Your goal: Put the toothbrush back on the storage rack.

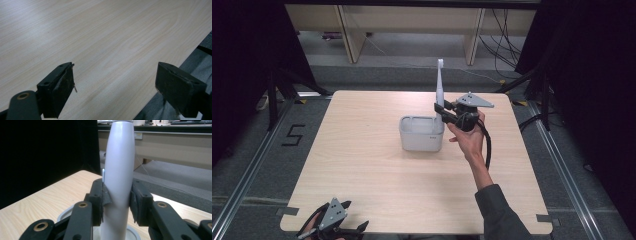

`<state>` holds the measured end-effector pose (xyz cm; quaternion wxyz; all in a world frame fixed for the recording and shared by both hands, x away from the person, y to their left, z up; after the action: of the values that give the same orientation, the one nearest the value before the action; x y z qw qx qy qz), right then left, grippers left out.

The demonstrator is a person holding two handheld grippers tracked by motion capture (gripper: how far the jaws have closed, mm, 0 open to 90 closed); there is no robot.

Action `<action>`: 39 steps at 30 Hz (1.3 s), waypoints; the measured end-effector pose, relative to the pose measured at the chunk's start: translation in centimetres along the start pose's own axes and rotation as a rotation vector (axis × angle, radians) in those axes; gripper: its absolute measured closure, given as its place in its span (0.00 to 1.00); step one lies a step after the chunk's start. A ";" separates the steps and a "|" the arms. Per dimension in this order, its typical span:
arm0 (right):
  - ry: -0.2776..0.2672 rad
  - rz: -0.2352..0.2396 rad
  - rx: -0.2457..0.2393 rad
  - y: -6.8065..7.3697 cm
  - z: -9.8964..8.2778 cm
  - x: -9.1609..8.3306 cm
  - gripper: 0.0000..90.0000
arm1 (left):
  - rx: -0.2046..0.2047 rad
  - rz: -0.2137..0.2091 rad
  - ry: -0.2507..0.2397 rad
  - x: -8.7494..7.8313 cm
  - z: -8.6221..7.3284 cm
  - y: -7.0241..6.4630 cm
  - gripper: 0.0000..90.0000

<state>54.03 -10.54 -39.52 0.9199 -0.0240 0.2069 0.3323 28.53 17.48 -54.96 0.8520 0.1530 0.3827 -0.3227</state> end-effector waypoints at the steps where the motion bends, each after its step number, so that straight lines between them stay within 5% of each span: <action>1: -0.003 -0.002 -0.010 -0.1 0.1 0.4 0.74 | -0.001 0.000 -0.001 0.0 0.0 0.0 0.16; 22: 0.019 -0.058 0.036 -1.3 -1.8 2.8 0.74 | 0.005 -0.005 -0.001 -0.1 0.0 0.0 0.16; 39: 0.052 -0.051 0.063 -1.9 -4.4 3.7 0.73 | -0.008 -0.006 -0.010 0.0 0.1 -0.2 0.16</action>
<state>56.18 -10.61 -45.23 0.9227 -0.0089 0.2404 0.3014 28.46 17.29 -54.96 0.8535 0.1469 0.3803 -0.3245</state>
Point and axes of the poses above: each handheld gripper's, and its own axes: x roughly forward along the jaws, z roughly out of its top, y roughly to its left, the point moved 8 cm from there along x, roughly forward along the jaws, and after that the axes turned 9 degrees about y, right-handed, at the moved point
